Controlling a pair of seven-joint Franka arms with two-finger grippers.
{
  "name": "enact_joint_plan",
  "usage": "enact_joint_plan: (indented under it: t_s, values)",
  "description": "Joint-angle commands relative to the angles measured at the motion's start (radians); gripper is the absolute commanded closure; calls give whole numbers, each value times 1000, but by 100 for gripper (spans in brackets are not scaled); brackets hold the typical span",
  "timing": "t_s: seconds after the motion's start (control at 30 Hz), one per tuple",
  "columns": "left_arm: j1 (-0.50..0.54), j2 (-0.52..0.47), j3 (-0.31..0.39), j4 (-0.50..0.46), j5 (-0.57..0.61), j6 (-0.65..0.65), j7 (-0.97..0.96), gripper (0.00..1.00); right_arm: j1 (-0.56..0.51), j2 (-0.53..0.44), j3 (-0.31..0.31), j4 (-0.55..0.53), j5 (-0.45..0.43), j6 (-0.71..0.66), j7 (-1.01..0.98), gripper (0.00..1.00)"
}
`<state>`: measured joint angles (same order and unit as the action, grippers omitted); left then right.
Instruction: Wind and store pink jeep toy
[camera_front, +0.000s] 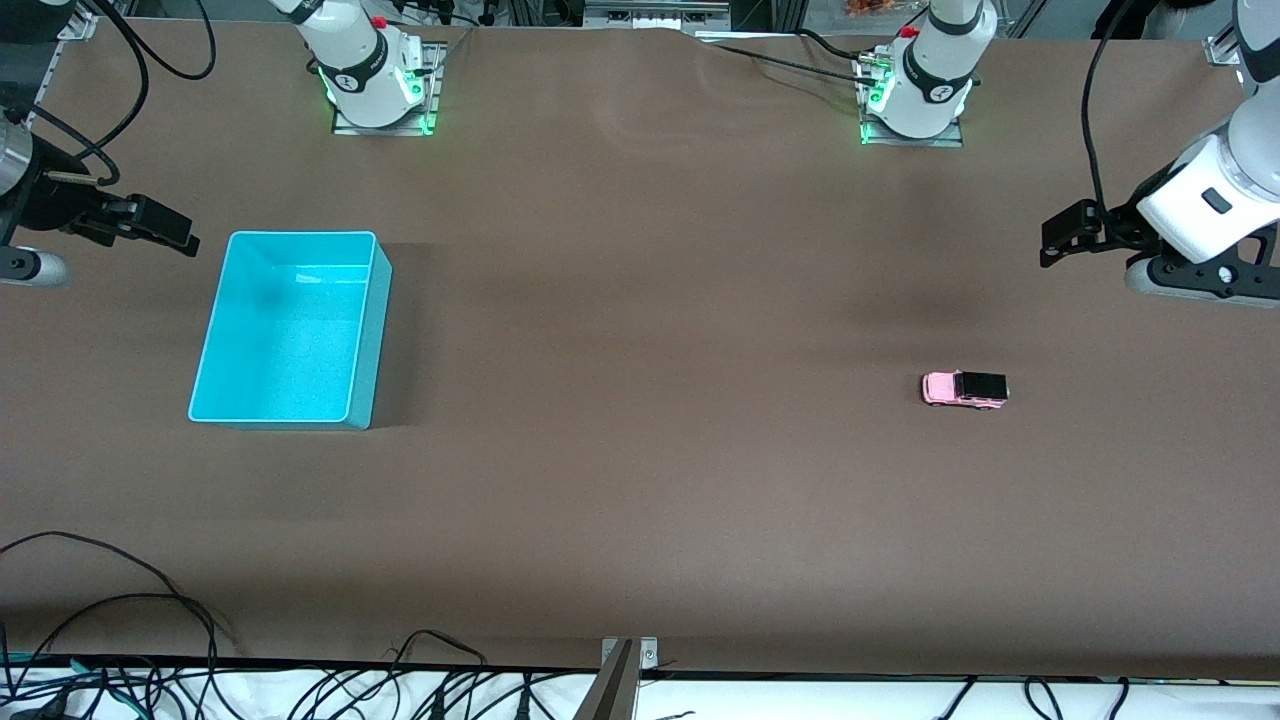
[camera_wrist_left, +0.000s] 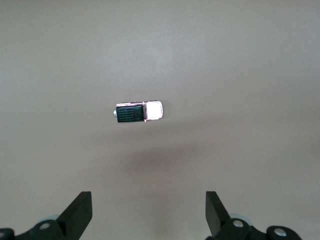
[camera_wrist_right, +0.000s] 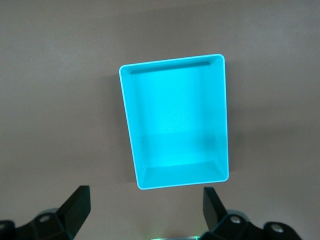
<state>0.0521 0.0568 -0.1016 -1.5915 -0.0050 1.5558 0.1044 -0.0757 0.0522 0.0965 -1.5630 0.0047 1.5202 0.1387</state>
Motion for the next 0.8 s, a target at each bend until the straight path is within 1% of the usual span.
enact_joint_plan:
  t_s: [0.0,0.13,0.17,0.4,0.6,0.77]
  values:
    - [20,41,-3,36,19,-19,173,0,-4,-11,2,0,14,-12,-11,0]
    - [43,67,-3,35,22,-16,287,0,-4,-11,2,0,14,-12,-11,0]
    - [54,98,-4,33,22,-11,405,0,-4,-11,2,0,15,-12,-11,0]
    - [69,123,-3,16,22,41,540,0,-4,-11,2,0,15,-12,-11,0]
    - [94,172,-3,2,23,84,719,0,-4,-11,2,0,15,-12,-11,0]
    - [117,210,-3,-33,25,164,859,0,-4,-11,2,0,15,-12,-11,0]
